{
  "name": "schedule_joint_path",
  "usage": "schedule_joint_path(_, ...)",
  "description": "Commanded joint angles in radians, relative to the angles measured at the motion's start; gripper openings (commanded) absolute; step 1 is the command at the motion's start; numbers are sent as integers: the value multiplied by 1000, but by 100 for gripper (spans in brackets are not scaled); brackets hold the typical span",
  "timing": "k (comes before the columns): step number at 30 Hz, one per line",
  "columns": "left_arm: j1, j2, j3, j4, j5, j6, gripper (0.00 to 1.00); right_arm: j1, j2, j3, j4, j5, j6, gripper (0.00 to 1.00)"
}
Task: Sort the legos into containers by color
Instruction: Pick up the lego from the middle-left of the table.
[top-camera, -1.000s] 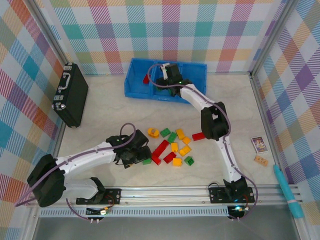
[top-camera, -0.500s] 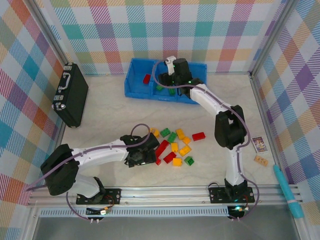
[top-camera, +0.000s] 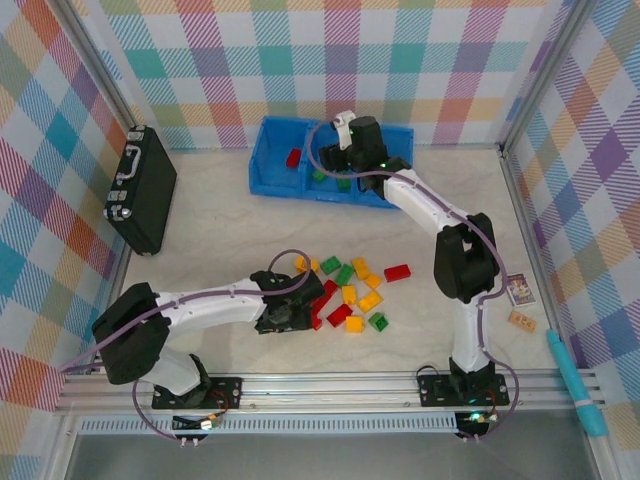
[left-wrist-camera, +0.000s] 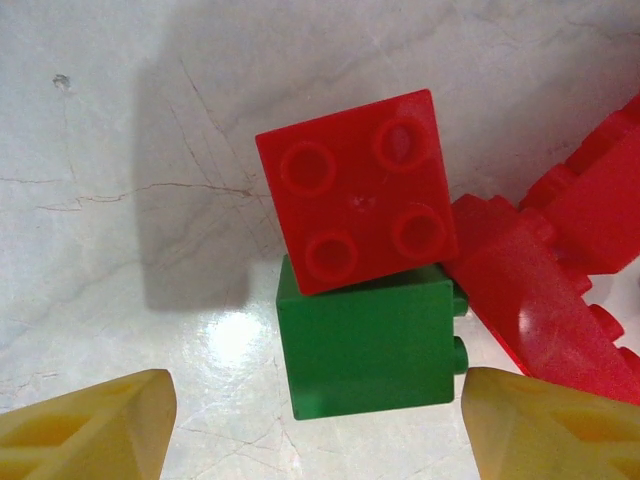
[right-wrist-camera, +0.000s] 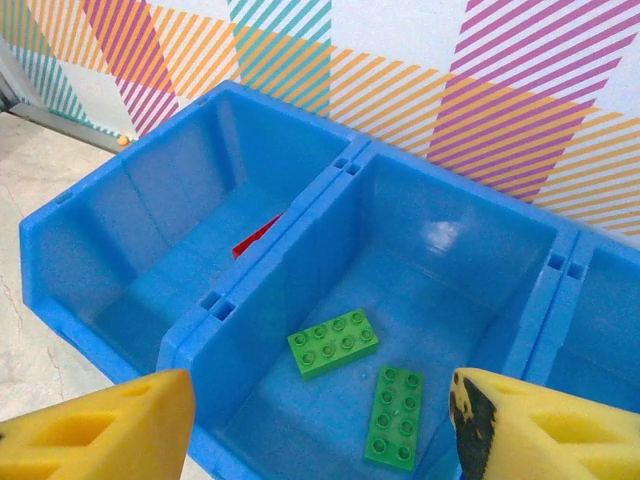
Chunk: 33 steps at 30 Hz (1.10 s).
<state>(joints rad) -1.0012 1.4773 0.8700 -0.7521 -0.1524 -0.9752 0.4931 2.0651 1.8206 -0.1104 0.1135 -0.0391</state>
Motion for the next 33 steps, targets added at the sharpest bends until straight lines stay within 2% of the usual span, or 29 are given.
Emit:
schedule_joint_path(1, -14, 25, -7, 6, -25, 10, 75, 5, -51, 0, 15, 21, -11, 69)
schedule_joint_path(13, -16, 98, -12, 80, -16, 13, 70, 5, -60, -14, 10, 44, -41, 70)
schedule_joint_path(26, -16, 94, -31, 64, -16, 13, 45, 5, -94, -68, 21, 66, -50, 70)
schedule_joint_path(33, -16, 41, -12, 7, -55, 26, 36, 6, -266, -270, 43, 113, -29, 71)
